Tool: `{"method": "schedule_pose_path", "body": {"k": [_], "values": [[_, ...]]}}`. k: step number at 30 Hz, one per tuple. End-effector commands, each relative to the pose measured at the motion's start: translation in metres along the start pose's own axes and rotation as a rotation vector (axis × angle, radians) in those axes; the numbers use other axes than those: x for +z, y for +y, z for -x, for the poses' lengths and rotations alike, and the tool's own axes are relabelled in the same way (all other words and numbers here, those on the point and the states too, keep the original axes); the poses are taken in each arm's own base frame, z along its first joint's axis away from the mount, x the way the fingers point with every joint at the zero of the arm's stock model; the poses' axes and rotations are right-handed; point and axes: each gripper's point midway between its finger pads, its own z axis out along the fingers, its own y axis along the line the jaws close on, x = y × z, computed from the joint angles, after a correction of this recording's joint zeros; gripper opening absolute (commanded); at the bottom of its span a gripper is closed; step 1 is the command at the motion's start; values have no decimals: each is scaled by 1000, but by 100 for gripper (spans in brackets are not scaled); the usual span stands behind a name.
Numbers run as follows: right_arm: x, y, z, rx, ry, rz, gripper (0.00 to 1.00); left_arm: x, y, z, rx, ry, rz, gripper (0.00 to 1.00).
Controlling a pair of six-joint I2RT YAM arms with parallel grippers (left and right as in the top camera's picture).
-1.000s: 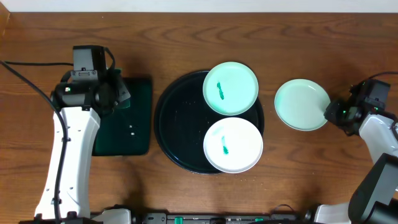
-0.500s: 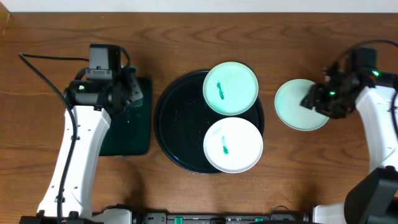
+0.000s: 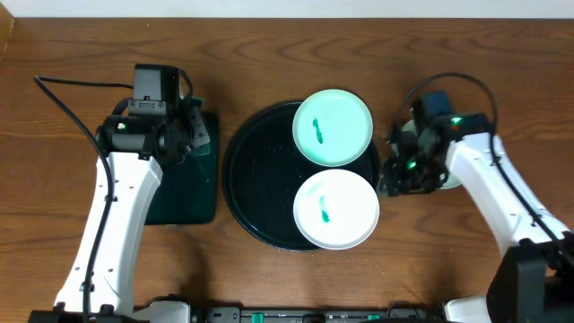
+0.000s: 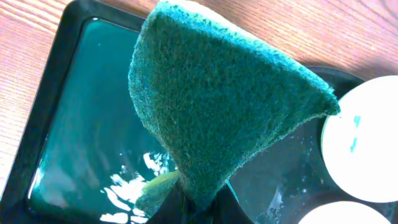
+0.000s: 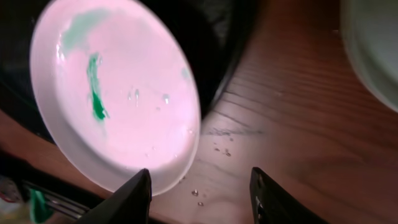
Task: Clean dirty plates on tray and stack at the side
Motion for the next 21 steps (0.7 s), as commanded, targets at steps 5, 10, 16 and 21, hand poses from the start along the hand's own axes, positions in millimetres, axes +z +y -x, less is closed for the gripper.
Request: {"method": "schedule_pose_path", "body": {"k": [5,10,16,21], "values": [[41,6,-11,-47,5,3,41,-4,-3,5,18,-13,-9,7],[58,3,-11,-34,-24,1,32,-4,-3,4,18,-11,-8,7],[73,13,-15,-33,-26,10,16,1,-1,-1,18,7,-1,7],[66,38,-5,-61,-50,47,1,1,-1,-1,18,6,-1,7]]}}
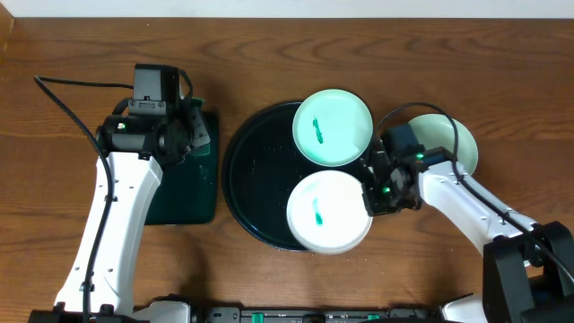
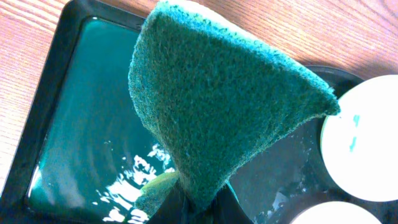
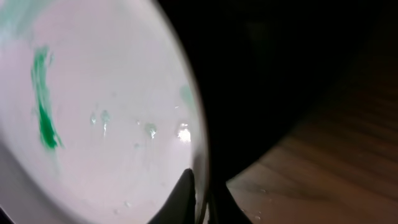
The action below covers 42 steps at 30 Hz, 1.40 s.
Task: Clean dirty plates on tray and stack at the side
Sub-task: 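Grip the white plate rim with the right gripper and scrub it with the left sponge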
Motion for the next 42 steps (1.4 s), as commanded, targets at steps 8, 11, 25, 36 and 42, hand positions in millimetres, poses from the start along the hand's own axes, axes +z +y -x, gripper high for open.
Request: {"method": "schedule_pose_path", "body": {"k": [8,11,25,36,42], "values": [[-13,61,46,75,-145,71,1,1,0,-1,18,4,1,7],[-7,69,61,122,-212,43,1,1,0,-1,18,4,1,7],[45,105,80,161,-179,53,1,7,-7,-18,-41,76,-50,7],[58,102,80,183,-117,25,1,32,-45,-74,1,279,-32,7],[58,101,80,184,-115,22,1,63,-44,-114,-22,406,46,7]]}}
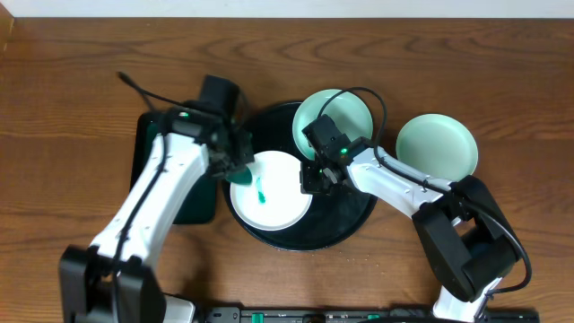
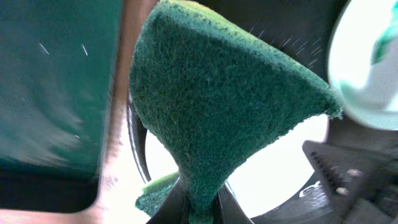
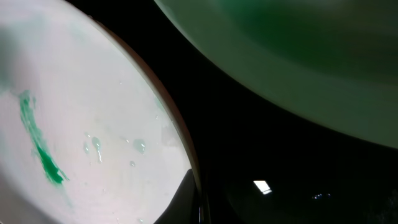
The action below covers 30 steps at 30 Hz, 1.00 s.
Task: Clean dirty plates on tray and stack at the side
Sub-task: 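Grip the white plate rim with the right gripper and scrub it with the left sponge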
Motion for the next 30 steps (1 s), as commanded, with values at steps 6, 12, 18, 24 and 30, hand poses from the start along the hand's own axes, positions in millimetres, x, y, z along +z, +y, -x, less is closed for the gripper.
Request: {"method": "schedule_pose_path", "body": {"k": [6,12,18,24,30], "values": [[4,1,5,6,-9,-10,1,53,8,-41,-90,100,57,7],[4,1,5,6,-11,-6,1,80,-3,-56,-49,89,-2,7],[4,2,5,1,-8,-4,1,98,-14,-72,70,150,-48,7],[4,2,5,0,-7,-1,1,109,-33,-81,211,230,-165,7],[4,2,4,-2,-7,-2,1,94,-49,-46,313,126,-198,7]]}}
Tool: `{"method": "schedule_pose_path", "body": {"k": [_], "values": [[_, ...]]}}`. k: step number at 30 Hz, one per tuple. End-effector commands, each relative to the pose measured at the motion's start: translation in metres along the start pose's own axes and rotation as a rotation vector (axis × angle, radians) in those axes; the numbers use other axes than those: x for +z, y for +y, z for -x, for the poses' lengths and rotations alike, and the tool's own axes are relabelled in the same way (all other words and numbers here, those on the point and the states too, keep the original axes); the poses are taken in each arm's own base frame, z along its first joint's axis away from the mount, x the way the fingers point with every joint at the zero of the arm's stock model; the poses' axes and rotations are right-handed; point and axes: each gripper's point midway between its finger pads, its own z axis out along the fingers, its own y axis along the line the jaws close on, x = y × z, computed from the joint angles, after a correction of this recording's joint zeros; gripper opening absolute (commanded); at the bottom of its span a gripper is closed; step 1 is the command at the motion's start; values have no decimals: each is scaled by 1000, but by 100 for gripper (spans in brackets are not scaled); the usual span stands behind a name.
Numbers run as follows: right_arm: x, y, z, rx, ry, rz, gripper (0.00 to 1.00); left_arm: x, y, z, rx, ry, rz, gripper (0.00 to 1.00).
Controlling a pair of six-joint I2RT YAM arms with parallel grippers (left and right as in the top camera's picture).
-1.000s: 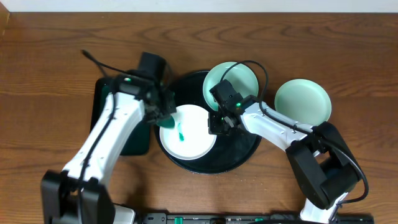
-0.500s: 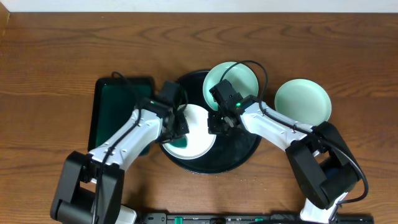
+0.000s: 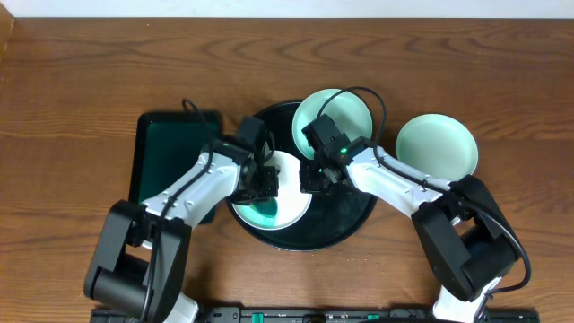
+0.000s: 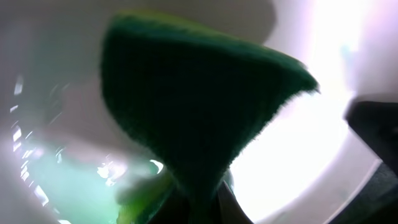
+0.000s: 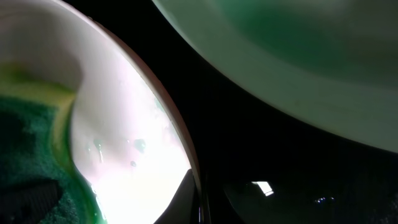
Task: Clean dirty plates on tray and stack at the side
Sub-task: 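Grip the white plate rim with the right gripper and scrub it with the left sponge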
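A white plate (image 3: 289, 182) lies on the round black tray (image 3: 345, 220). My right gripper (image 3: 309, 178) is shut on its right rim; in the right wrist view the rim (image 5: 186, 155) runs between the fingers of the right gripper (image 5: 199, 199). My left gripper (image 3: 260, 187) is shut on a dark green sponge (image 4: 199, 112), which is pressed on the plate's face (image 4: 305, 155). A green smear (image 3: 265, 212) spreads below the sponge (image 5: 31, 149). A second, pale green plate (image 3: 343, 115) sits at the tray's back, its streak hidden.
A rectangular black tray of green water (image 3: 166, 152) stands to the left of the round tray. One pale green plate (image 3: 436, 145) lies on the wooden table to the right, off the tray. Both arms cross over the round tray.
My left gripper has moved the sponge from the plate's left rim onto its face. The narrow green streak is now a wider smear. The right gripper stays on the rim.
First the left gripper held the sponge over the water tray, and the right stood open beside the front plate. Then the right was shut on that plate's rim. Later the plate lay left of centre with the sponge beside it; now the sponge presses on it.
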Motion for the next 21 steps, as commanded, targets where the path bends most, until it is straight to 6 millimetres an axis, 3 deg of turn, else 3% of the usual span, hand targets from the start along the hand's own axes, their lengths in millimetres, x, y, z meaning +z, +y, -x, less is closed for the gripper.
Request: {"method": "schedule_pose_path", "body": {"k": [1,3,6,9,11,13,18,21], "values": [[4,1,3,0,-1,-6,1,-7,-16,25,107,-51,-44,7],[4,1,2,0,-1,-6,1,-11,-4,37,94,-96,24,7],[4,1,2,-1,-1,-6,1,-16,32,45,-53,-160,216,7],[4,1,2,-3,-1,-6,1,-19,55,34,-203,-160,327,7],[4,1,2,-4,-1,-6,1,-17,58,24,-248,-132,332,7],[4,1,2,-4,-1,-5,1,-12,50,14,-229,-74,284,7],[4,1,3,-4,-1,-5,1,-4,1,-6,24,74,12,7],[4,2,2,-4,1,-2,1,-4,-9,-9,100,90,-51,7]]}}
